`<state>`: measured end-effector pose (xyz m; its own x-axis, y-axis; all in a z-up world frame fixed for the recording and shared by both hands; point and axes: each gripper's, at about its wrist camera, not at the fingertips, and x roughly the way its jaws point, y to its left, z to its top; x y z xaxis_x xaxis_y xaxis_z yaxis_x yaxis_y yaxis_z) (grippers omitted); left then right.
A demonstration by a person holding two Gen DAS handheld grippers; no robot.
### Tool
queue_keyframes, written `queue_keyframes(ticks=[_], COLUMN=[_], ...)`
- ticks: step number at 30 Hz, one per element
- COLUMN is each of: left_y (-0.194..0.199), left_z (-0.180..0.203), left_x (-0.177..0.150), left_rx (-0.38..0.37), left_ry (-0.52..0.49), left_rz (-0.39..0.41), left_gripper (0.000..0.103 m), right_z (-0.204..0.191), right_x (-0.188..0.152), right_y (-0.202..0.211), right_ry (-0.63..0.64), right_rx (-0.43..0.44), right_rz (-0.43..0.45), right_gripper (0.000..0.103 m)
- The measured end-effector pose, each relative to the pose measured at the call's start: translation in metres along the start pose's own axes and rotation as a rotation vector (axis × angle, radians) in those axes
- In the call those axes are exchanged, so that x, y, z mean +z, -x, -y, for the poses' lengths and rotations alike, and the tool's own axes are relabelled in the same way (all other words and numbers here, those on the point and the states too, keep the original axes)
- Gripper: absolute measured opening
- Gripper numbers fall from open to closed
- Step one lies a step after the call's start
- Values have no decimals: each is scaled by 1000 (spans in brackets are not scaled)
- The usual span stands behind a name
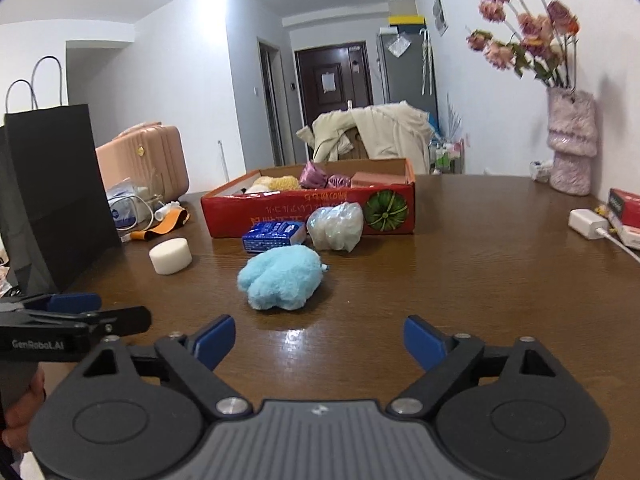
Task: Organize soft objects
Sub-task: 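Withdraw both tools from the box back over the table, then close both tools on the light-blue plush side by side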
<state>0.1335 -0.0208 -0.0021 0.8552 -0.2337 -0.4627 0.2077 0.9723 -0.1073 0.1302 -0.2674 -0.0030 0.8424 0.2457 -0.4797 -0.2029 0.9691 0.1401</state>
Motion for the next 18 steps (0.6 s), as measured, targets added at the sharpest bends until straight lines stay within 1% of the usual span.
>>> queue_keyframes(ticks=[2, 3, 5, 7, 9, 10, 12, 13, 14, 15, 18], left_y=[-12, -18, -31, -47, -64, -74, -90, -99, -106, -113, -130], left_z=[0, 0, -1, -4, -6, -8, -11, -13, -14, -15, -16], left_x=[9, 13, 21, 30, 38, 42, 48, 50, 52, 53, 55], left_rx=[-16, -28, -56, -80, -97, -112, -145, -162, -172, -180, -208], left_ry=[3, 6, 18, 47, 64, 76, 104, 116, 124, 130, 127], left_rz=[-10, -16, -38, -78, -109, -127, -159, -178, -191, -207, -244], left_gripper=[101, 99, 98, 91, 81, 78, 71, 69, 66, 60, 47], right_z=[2, 3, 5, 9, 12, 14, 17, 18, 18, 19, 18], right_x=[7, 11, 18, 27, 34, 37, 44, 46, 47, 48, 51], right_y=[-12, -18, -31, -45, -60, -67, -85, -93, -99, -106, -126], right_ry=[-11, -16, -29, -50, -67, -76, -100, -110, -119, -126, -131], right_rx=[17, 22, 33, 46, 59, 66, 83, 92, 102, 111, 130], right_rz=[-13, -20, -40, -62, -81, -88, -105, -115, -124, -132, -156], right_gripper=[86, 83, 81, 76, 71, 71, 68, 67, 62, 59, 55])
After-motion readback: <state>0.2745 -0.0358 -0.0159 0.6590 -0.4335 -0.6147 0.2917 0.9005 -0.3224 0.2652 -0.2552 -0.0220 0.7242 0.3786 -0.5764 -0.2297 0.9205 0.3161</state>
